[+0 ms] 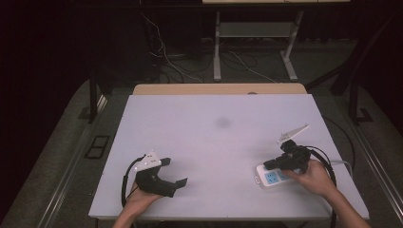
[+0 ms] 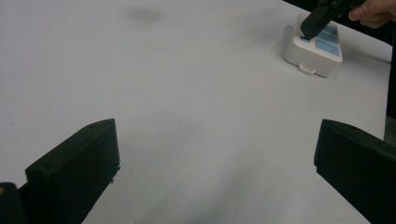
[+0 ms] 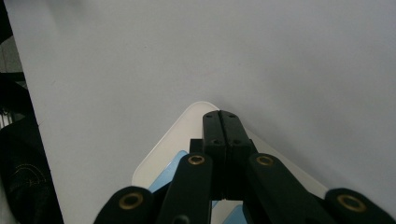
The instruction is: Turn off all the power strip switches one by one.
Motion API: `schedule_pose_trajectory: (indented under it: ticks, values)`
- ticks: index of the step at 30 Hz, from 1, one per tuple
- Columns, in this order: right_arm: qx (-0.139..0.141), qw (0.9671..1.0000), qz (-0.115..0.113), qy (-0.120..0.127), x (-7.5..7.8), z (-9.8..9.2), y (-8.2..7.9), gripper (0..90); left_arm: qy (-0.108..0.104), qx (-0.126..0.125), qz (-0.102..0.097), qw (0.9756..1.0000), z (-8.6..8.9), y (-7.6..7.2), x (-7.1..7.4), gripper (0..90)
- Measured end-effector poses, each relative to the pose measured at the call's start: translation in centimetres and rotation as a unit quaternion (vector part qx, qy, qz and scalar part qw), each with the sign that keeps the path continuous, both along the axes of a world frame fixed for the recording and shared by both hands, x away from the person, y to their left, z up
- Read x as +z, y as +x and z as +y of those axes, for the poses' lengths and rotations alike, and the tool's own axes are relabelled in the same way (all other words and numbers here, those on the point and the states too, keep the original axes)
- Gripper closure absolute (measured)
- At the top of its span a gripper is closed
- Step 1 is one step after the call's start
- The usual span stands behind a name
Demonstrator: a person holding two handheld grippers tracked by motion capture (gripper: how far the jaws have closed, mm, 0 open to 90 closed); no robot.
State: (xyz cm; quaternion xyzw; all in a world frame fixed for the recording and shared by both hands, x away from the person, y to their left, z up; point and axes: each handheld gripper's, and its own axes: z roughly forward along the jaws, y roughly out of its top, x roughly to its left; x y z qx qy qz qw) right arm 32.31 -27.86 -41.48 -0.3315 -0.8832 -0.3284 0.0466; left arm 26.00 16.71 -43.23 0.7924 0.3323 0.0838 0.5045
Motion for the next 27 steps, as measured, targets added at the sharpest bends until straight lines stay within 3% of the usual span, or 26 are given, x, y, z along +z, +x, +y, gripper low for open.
schedule_pose_trajectory:
  ticks: [12,27]
  values:
    - [0.006,0.9995,-0.025,-0.018,0.14,0.38,-0.47,90.0,0.000,0.001,-0.001,1.0000,0.01,-0.02,0.02,0.0]
    - [-0.008,0.9999,-0.015,-0.005,-0.15,0.12,-0.50,90.0,0.001,0.001,-0.002,1.0000,0.05,0.00,0.08,0.0]
